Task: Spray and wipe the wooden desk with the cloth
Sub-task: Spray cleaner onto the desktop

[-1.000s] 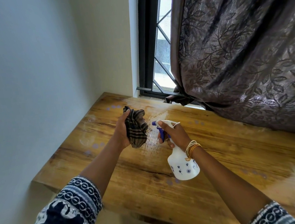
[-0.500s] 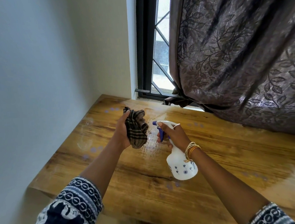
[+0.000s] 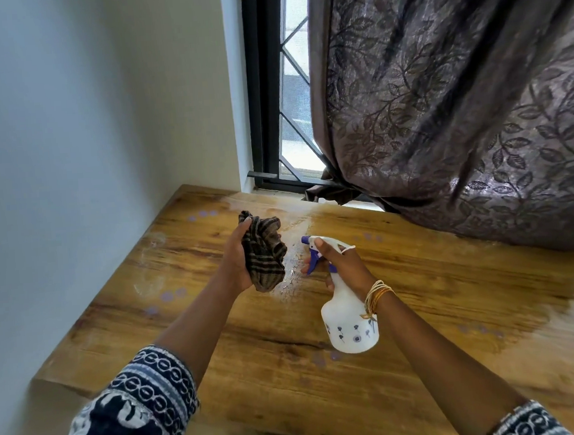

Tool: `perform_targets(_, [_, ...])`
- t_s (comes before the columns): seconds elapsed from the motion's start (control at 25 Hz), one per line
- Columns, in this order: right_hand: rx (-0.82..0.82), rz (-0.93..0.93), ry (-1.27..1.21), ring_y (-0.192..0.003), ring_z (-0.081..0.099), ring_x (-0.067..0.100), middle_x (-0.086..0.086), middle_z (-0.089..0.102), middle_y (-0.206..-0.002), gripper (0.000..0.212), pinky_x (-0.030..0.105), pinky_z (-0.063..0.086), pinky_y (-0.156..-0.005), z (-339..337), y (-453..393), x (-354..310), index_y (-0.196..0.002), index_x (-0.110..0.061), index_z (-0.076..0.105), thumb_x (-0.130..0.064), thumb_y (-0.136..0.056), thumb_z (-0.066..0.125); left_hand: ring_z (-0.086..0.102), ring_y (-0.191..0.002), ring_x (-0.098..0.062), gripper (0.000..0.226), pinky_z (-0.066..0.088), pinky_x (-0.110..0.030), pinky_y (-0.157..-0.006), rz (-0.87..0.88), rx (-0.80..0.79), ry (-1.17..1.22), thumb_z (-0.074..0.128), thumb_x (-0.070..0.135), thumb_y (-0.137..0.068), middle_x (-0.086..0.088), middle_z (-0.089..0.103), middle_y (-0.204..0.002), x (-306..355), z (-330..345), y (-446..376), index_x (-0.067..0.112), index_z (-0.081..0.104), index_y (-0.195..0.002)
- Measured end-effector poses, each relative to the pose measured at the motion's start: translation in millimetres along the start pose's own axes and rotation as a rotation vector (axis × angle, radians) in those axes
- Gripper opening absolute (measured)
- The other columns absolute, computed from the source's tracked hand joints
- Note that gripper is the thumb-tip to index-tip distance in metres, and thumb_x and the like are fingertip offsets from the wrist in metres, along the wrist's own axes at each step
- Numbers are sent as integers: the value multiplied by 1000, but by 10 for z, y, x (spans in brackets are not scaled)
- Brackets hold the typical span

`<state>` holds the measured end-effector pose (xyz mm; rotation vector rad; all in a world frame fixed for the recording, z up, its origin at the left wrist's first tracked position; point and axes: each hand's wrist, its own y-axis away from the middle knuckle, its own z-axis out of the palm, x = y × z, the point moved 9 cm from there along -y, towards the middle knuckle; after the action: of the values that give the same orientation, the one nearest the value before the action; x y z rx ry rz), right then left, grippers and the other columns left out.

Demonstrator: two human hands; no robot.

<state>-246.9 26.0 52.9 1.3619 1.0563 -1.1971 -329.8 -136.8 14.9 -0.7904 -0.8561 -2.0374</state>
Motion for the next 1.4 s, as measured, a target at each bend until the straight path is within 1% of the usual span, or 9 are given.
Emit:
perform_targets(0.08, [66,-24,16,-54,67,16,22,71,-104,46,22,42,-37,-236,37,-23,-128,-13,60,-43,-94,53,65,-84,-31,56,56,-37,-74,-11,4,7,51,53,-88,-16,66,-99,-96,63,-55,5,70,-110])
perform_targets(0.2, [200,-40,-8,-65,62,35,19,72,-102,43,28,44,-46,-706,100,-71,-126,-23,62,-49,-94,52,68,-86,-31,54,55,-38,-77,-43,8,4,55,55,-86,-15,70,-100,-274,215,-135,10,75,-105])
perform_targets(0.36, [437,-46,-71,-76,72,20,1,76,-97,54,27,57,-65,-1493,185,-165,-112,-24,69,-62,-74,67,69,-89,-31,59,57,-40,-77,-102,0,-25,55,56,-85,-15,71,-105,-536,507,-243,9,70,-116])
perform_targets(0.48, [547,-67,-89,-75,72,11,-1,76,-92,50,26,56,-74,-1984,189,-166,-103,-19,74,-55,-69,76,67,-93,-33,60,55,-42,-81,-124,-8,-44,50,55,-87,-17,67,-110,-677,720,-330,9,65,-124])
perform_targets(0.64, [642,-58,-100,-76,69,9,-6,73,-81,21,31,56,-79,-2311,137,-21,-89,-25,73,-42,-78,76,71,-80,-29,45,57,-39,-73,-160,3,-38,52,50,-89,-13,72,-96,-850,917,-406,14,74,-107])
perform_targets(0.96, [657,-37,-66,-74,61,13,3,68,-77,45,34,52,-78,-2338,95,129,-73,-21,73,-64,-61,76,73,-67,-26,21,56,-33,-58,-239,111,-119,58,27,-93,-10,75,-80,-1049,913,-420,10,66,-103])
perform_targets(1.16, [665,-39,-7,-76,61,10,-6,68,-77,27,20,49,-68,-2315,177,168,-89,-21,72,-39,-73,82,71,-72,-28,28,54,-33,-61,-234,129,-152,58,24,-93,-13,73,-87,-1061,857,-329,7,62,-115])
perform_targets(1.32, [760,-9,17,-100,58,11,-3,64,-110,57,29,47,-86,-2227,460,332,-119,-13,61,-28,-69,86,69,-80,-29,38,54,-35,-65,-238,157,-151,61,24,-93,-15,70,-100,-1079,793,-226,6,58,-126])
perform_targets(1.4, [915,-15,39,-100,56,16,2,60,-112,53,33,48,-85,-2200,666,378,-113,-11,58,-24,-69,86,69,-81,-30,40,54,-36,-66,-242,168,-139,61,23,-92,-16,69,-103,-1096,757,-179,5,57,-128])
